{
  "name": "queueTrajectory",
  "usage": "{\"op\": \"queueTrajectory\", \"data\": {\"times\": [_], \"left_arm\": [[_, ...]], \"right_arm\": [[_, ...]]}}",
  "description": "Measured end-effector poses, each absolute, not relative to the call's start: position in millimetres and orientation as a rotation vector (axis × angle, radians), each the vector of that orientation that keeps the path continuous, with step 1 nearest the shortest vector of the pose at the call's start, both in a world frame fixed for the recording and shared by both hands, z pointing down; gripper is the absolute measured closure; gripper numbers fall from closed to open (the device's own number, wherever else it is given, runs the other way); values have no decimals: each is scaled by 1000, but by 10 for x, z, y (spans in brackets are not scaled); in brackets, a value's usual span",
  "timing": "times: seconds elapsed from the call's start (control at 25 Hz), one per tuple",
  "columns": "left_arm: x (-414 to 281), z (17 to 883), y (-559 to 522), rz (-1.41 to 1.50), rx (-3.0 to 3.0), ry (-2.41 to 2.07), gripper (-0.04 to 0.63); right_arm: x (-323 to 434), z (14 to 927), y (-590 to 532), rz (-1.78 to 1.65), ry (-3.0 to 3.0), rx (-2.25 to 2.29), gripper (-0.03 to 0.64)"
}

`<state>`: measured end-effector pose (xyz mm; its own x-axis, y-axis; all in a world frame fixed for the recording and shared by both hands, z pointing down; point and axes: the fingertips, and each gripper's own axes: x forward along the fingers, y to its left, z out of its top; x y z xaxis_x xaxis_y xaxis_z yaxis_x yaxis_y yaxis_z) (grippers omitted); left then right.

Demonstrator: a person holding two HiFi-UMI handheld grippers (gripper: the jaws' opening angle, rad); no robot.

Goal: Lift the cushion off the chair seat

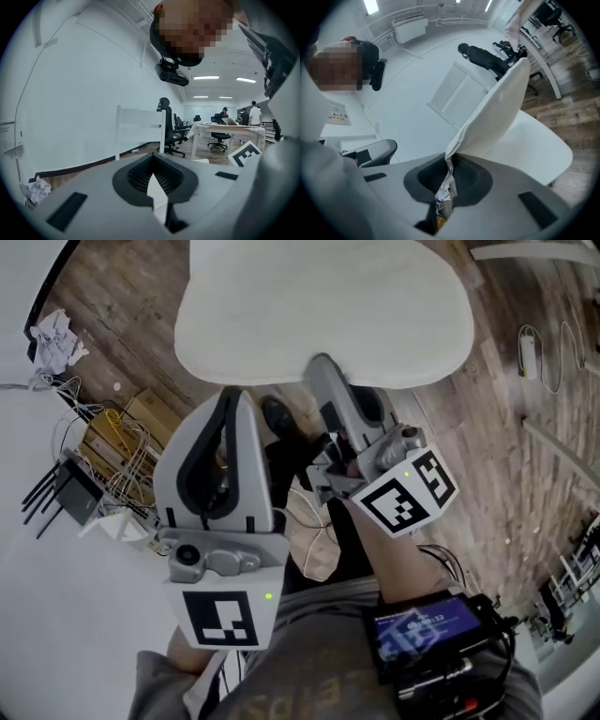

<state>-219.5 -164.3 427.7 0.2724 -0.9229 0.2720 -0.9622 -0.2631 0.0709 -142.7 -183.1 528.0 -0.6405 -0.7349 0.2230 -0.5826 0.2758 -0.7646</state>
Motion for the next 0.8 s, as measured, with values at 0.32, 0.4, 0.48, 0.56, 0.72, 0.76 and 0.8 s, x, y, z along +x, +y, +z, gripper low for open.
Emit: {"op": "queueTrajectory", "data": {"times": [0.32, 0.4, 0.48, 0.56, 0.72, 0.76, 0.8], "left_arm": [[-2429, 3022, -1686, 157, 2324, -1931, 589], [-2480, 2655, -1699, 117, 2336, -1983, 589], [-2506, 2288, -1727, 77, 2357, -2032, 589], [-2513, 1924, -1743, 39, 2374, -2075, 589], [-2567, 1260, -1695, -39, 2403, -2156, 589], [-2592, 1120, -1676, -59, 2407, -2178, 589], [-2613, 990, -1656, -76, 2408, -2201, 589]], "right_arm": [[-1620, 3662, -2020, -982, 2558, -1130, 589], [-1671, 3219, -2034, -895, 2589, -1084, 589], [-1716, 2779, -2050, -815, 2609, -1026, 589], [-1731, 2344, -2040, -736, 2629, -975, 589], [-1745, 1563, -1986, -569, 2668, -926, 589], [-1758, 1399, -1977, -525, 2675, -924, 589], [-1771, 1245, -1965, -480, 2680, -922, 589]]}}
